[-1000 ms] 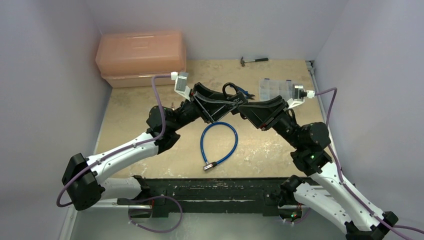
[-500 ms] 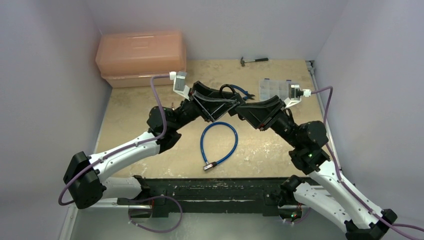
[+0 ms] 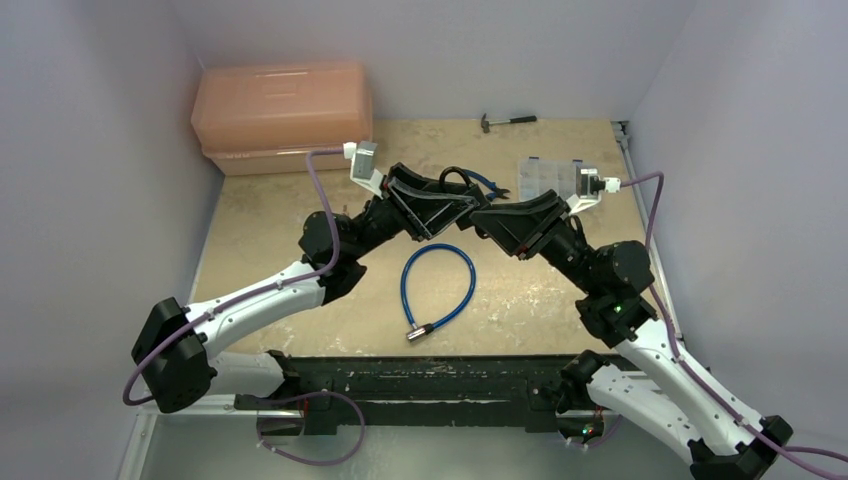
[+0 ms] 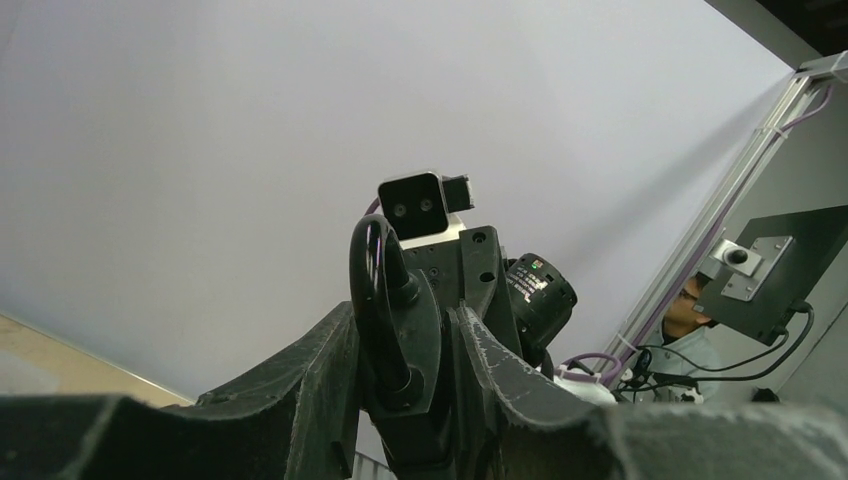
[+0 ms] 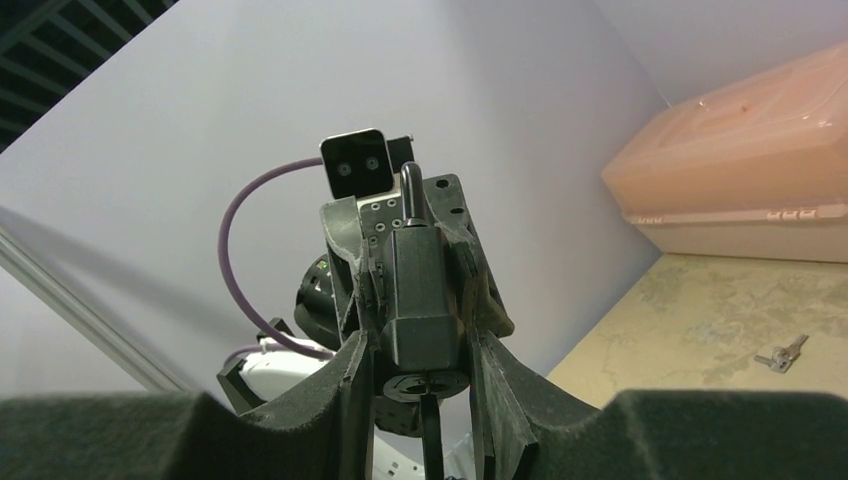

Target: Unlock with the key

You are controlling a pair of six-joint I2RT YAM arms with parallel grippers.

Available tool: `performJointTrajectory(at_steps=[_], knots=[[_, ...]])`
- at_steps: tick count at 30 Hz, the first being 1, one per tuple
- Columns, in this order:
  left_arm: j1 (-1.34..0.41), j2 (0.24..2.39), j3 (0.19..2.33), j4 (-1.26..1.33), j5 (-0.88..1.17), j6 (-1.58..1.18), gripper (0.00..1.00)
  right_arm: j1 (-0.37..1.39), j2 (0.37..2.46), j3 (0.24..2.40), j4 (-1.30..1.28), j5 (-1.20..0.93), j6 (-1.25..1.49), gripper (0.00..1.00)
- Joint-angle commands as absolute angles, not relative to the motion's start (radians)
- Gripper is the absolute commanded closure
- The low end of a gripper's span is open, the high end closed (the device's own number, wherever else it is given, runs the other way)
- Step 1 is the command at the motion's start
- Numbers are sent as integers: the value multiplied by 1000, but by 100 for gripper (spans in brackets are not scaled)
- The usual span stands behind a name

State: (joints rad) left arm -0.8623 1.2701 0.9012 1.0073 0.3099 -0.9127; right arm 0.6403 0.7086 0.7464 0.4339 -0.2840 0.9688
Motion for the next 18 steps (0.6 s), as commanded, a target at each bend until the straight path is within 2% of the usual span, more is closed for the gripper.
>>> performJointTrajectory(at_steps=[1, 5, 7, 10, 18], knots=[[-864, 1249, 920, 967, 319, -842, 100, 643, 695, 787, 480, -286, 954, 97], [-859, 1217, 938, 853, 282, -771, 100, 643, 682, 816, 368, -272, 890, 45], [-841, 1210, 935, 848, 283, -772, 100, 642, 673, 833, 298, -258, 848, 31], [-795, 1214, 938, 858, 315, -800, 100, 642, 659, 851, 222, -236, 805, 24], [-665, 1221, 946, 849, 352, -789, 100, 643, 604, 872, 30, -190, 659, 22]])
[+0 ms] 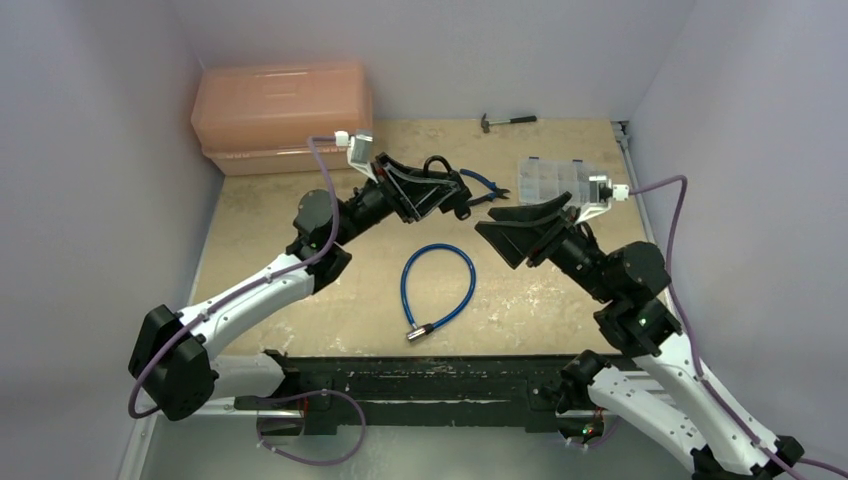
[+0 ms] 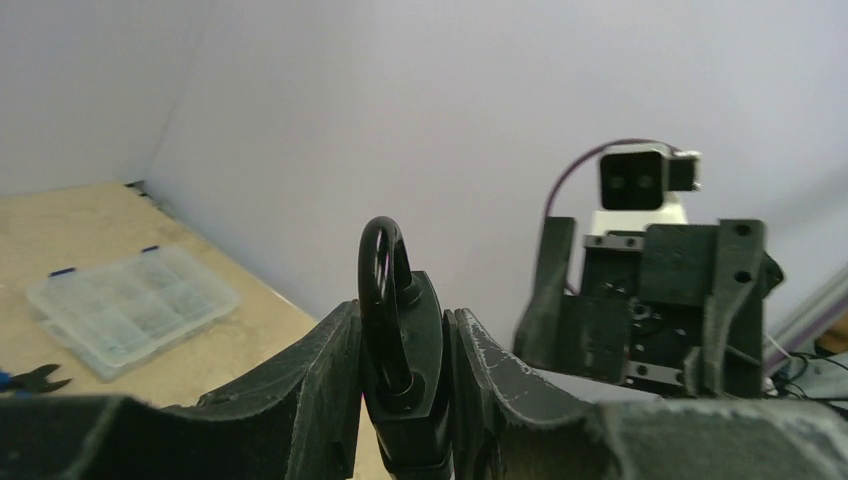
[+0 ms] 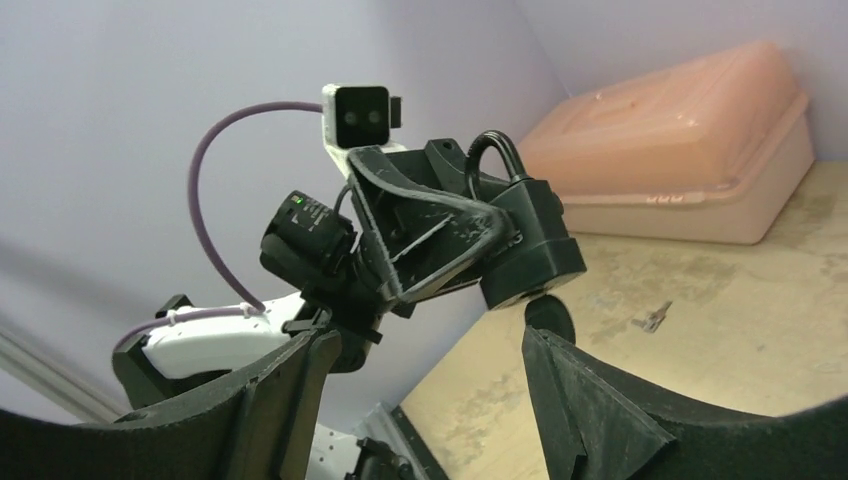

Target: Unlock with the key

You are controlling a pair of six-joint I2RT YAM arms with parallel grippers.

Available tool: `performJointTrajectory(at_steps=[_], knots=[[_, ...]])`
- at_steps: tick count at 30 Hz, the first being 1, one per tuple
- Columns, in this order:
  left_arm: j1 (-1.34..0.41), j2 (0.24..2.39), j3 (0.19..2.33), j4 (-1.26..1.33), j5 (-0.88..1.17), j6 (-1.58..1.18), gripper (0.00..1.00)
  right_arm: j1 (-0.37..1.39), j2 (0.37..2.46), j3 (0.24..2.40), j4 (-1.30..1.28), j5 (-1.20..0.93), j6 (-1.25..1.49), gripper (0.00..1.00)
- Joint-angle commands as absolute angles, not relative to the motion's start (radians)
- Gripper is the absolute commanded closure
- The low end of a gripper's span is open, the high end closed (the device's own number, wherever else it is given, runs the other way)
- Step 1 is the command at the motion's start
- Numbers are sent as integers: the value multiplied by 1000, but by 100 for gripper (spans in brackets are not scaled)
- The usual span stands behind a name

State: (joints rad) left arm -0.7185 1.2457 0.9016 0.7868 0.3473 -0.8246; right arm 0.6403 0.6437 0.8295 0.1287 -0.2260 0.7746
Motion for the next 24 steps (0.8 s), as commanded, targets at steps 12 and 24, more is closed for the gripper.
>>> performJointTrajectory(at_steps=[12, 24], knots=[[-600, 1338, 1014, 795, 544, -721, 100, 643, 708, 808, 114, -377, 485, 24], [-518, 1430, 987, 941, 876, -803, 100, 643, 753, 723, 162, -399, 353, 29]])
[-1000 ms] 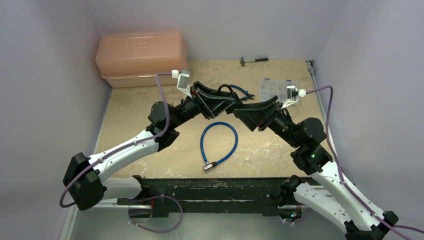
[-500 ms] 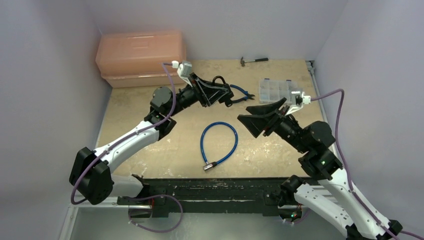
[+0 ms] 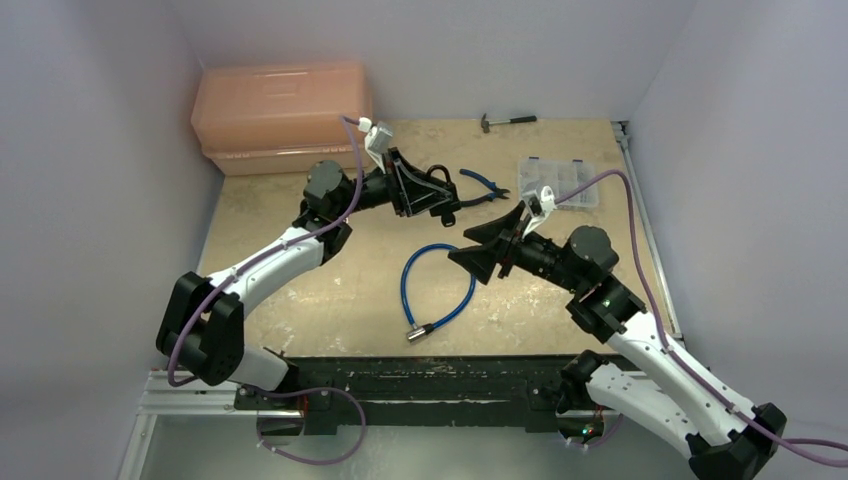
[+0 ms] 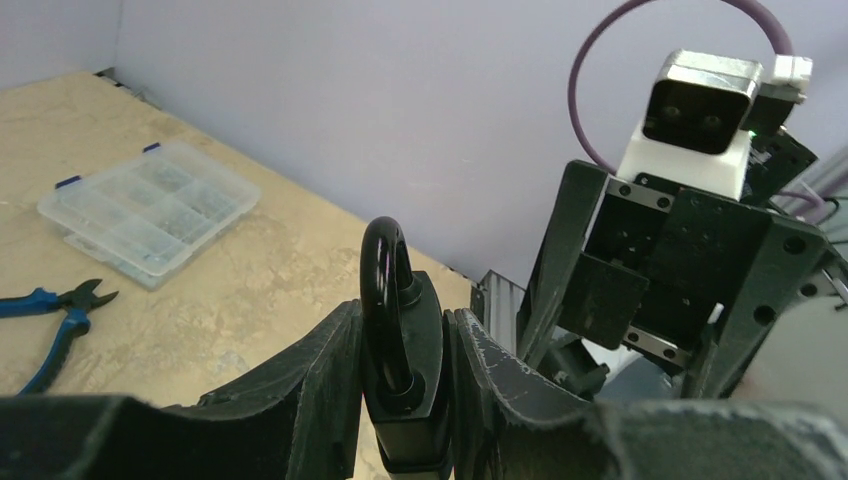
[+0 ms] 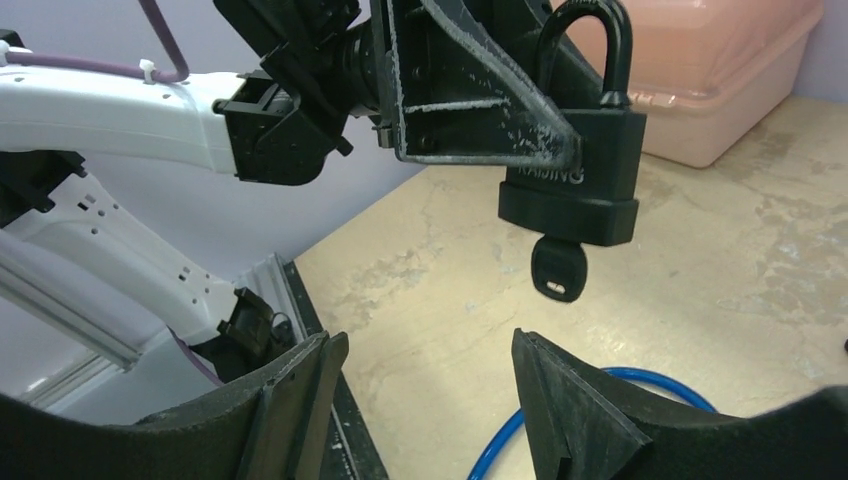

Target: Unlock with the key

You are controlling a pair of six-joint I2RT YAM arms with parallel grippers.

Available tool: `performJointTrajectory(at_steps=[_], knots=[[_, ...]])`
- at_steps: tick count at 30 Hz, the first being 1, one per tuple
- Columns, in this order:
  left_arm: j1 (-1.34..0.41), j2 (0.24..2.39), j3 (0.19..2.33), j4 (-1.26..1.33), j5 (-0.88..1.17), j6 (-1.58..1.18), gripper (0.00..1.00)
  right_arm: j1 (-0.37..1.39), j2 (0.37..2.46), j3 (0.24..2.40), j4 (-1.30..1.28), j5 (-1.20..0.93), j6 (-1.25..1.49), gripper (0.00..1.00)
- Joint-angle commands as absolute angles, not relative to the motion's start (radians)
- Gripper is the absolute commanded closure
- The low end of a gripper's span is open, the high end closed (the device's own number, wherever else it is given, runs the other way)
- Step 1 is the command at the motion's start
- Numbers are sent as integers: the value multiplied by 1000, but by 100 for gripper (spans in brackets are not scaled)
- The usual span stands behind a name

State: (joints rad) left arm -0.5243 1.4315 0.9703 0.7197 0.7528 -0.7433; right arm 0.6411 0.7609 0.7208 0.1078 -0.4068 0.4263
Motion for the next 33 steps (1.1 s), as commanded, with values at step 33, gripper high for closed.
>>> performJointTrajectory(at_steps=[33], knots=[[-518, 1421, 944, 1021, 861, -844, 100, 643, 952, 709, 410, -373, 441, 69]])
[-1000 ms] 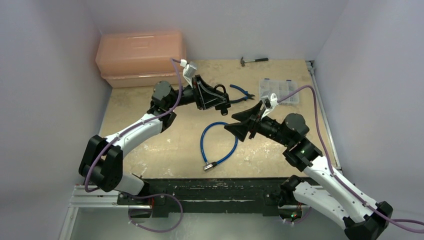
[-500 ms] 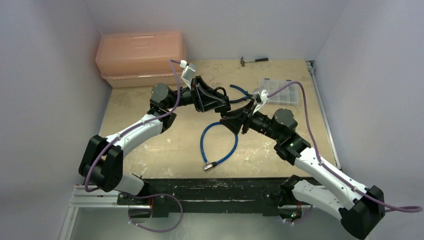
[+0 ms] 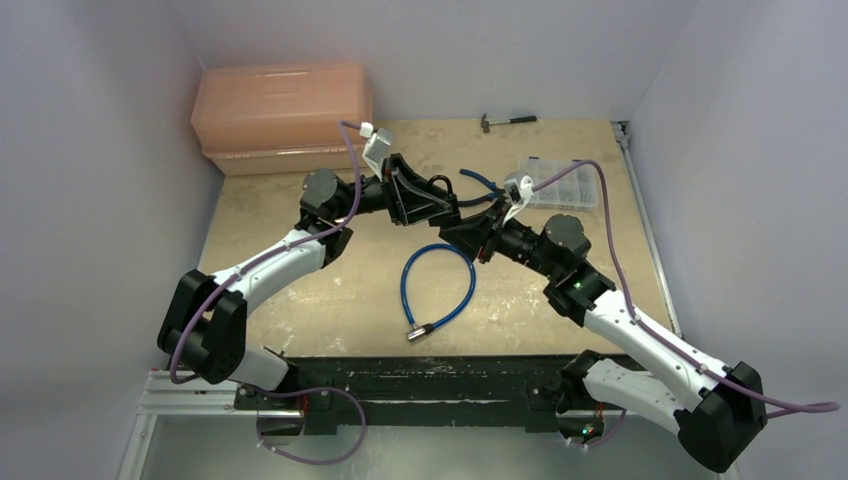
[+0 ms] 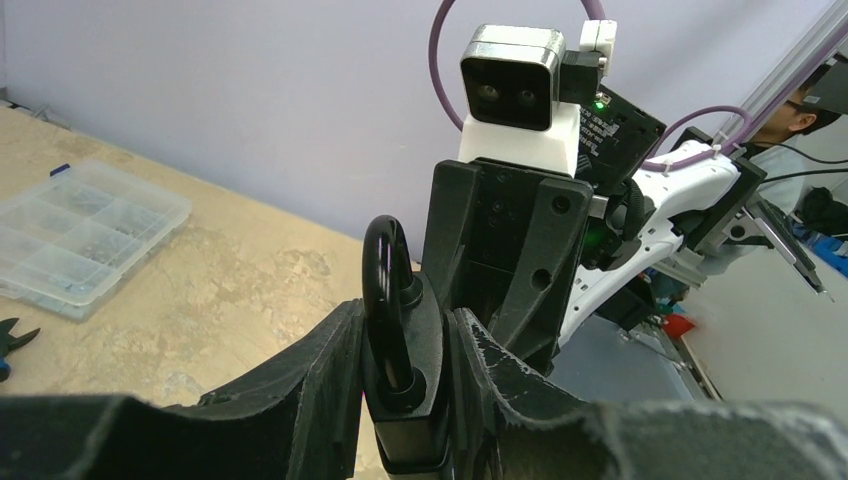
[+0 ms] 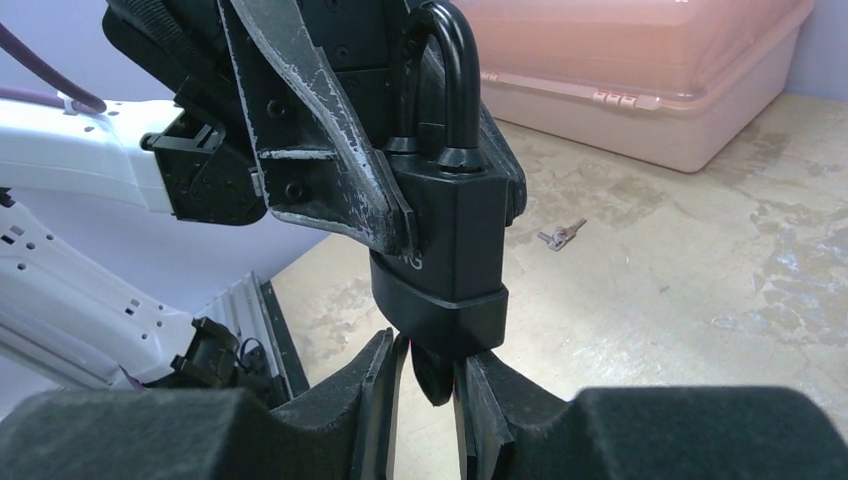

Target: Unlock with the key

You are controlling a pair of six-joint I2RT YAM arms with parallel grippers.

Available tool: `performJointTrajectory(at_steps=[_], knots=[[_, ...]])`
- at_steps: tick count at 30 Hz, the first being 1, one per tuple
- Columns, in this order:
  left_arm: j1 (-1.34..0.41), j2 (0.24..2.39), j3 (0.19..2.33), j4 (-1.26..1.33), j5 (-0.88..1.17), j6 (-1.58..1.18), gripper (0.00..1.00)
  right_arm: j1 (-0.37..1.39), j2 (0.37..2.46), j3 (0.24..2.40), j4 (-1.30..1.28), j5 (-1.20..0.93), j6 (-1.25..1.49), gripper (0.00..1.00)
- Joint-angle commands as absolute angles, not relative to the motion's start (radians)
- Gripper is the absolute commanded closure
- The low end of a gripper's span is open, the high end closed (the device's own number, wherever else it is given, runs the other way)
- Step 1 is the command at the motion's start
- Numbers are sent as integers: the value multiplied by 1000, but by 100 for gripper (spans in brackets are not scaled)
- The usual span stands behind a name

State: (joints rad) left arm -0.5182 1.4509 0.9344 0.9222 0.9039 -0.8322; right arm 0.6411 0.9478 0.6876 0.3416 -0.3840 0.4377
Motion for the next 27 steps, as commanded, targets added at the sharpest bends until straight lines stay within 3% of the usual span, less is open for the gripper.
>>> performJointTrajectory(at_steps=[1, 8, 17, 23, 27], knots=[[-518, 1420, 942, 1019, 858, -843, 100, 643, 955, 709, 410, -374, 440, 69], [-518, 1420, 941, 1014, 849, -840, 100, 643, 970, 704, 431, -370, 446, 75], [-518, 1421, 941, 1011, 844, -841, 100, 642, 992, 704, 441, -373, 453, 61], [-518, 1420, 939, 1010, 841, -840, 100, 642, 985, 705, 437, -364, 453, 76], [-518, 1420, 944, 984, 830, -830, 100, 643, 983, 702, 433, -343, 453, 92]])
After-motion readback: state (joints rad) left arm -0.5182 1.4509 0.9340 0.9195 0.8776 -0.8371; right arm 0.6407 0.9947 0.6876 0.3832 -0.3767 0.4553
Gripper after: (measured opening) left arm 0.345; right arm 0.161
